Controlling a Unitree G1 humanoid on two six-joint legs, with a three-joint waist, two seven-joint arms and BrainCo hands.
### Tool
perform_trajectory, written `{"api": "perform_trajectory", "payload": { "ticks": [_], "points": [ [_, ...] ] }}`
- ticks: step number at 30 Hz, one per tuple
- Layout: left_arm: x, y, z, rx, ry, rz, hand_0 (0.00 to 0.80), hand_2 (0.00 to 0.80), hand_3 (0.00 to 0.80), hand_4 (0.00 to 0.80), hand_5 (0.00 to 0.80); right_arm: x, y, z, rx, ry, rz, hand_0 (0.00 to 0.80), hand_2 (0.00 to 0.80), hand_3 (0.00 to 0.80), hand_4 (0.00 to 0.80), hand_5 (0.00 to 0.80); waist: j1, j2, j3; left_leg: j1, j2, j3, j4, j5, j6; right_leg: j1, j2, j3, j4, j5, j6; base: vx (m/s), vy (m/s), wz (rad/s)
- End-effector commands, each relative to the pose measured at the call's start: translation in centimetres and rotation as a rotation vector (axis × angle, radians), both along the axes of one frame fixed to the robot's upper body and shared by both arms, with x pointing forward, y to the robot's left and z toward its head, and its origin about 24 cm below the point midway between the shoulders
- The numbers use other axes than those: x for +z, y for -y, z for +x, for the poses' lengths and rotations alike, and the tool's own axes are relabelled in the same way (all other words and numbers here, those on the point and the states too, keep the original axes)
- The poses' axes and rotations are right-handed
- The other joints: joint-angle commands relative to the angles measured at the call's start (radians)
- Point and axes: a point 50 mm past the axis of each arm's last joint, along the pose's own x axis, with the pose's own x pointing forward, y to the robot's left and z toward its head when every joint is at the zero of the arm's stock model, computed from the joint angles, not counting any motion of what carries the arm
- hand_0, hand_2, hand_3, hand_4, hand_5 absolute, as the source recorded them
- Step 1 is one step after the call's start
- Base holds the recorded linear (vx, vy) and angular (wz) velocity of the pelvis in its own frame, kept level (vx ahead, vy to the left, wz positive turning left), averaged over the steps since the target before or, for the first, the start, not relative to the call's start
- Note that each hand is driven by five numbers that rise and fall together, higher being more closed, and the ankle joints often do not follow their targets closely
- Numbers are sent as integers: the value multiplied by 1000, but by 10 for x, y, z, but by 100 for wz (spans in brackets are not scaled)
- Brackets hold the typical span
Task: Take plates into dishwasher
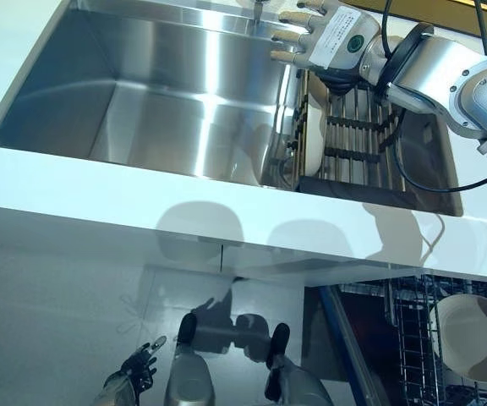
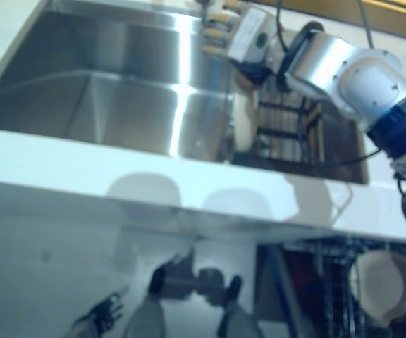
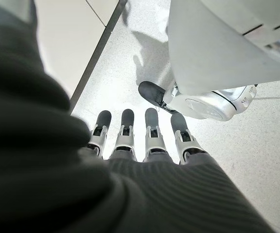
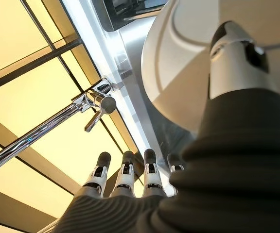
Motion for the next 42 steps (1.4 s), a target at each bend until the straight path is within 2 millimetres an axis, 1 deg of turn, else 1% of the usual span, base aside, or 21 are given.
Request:
{"api": "perform_trajectory", "payload": {
  "ticks": [1, 9, 15, 16, 17, 19, 25, 34, 42],
  "points": [
    [6, -10, 9, 20, 34, 24, 0, 0, 0, 0, 0, 10, -1, -6, -7, 34, -28, 0, 0, 0, 0, 0, 1, -49, 7, -22, -33, 52, -25, 41, 49, 42, -51, 12, -1, -25, 66, 0, 0, 0],
    [7, -10, 10, 25, 36, 22, 0, 0, 0, 0, 0, -1, -1, -5, -17, -17, -71, 0, 0, 0, 0, 0, -1, -47, 11, -23, -31, 57, -25, 42, 49, 38, -50, 12, -1, -23, 66, 0, 0, 0],
    [6, -10, 10, 26, 38, 22, 0, 0, 0, 0, 0, -13, -1, -2, -46, -69, -105, 0, 0, 0, 0, 0, 1, -47, 13, -26, -30, 60, -25, 44, 48, 36, -52, 9, -1, -23, 65, 0, 0, 0],
    [6, -9, 10, 27, 38, 22, 0, 0, 0, 0, 0, -15, -1, -1, -51, -77, -110, 69, 69, 69, 69, 69, 1, -46, 13, -26, -30, 60, -25, 44, 48, 36, -52, 9, -1, -23, 65, 0, 0, 0],
    [6, -9, 10, 27, 39, 22, 0, 0, 0, 0, 0, -16, 0, -1, -56, -83, -115, 210, 210, 210, 210, 210, 1, -46, 13, -26, -30, 60, -25, 44, 48, 35, -52, 8, -1, -23, 65, 0, 0, 0],
    [6, -9, 10, 25, 40, 22, 0, 0, 0, 0, 0, -20, 2, 0, -70, -95, -126, 800, 800, 800, 800, 800, 2, -46, 14, -26, -31, 59, -25, 44, 49, 36, -52, 7, -1, -23, 64, 0, 0, 0],
    [7, -10, 11, 28, 41, 23, 0, 0, 0, 0, 0, -24, 6, 5, -121, -112, -140, 800, 800, 800, 800, 800, 0, -47, 13, -24, -30, 63, -25, 45, 48, 37, -51, 8, -1, -23, 63, 0, 0, 0],
    [7, -10, 12, 30, 40, 27, 0, 0, 0, 0, 0, -24, 10, 7, -120, -105, -140, 800, 800, 800, 800, 800, -4, -53, 0, -17, -28, 66, -25, 44, 48, 43, -47, 10, -1, -25, 62, 0, -1, 0],
    [6, -11, 8, 28, 29, 33, 0, 0, 0, 0, 0, -23, 21, 9, -162, -100, -151, 800, 800, 800, 800, 800, -14, -62, -34, 0, -21, 74, -25, 39, 45, 58, -43, 13, -1, -30, 62, 0, -3, -1]
  ]
}}
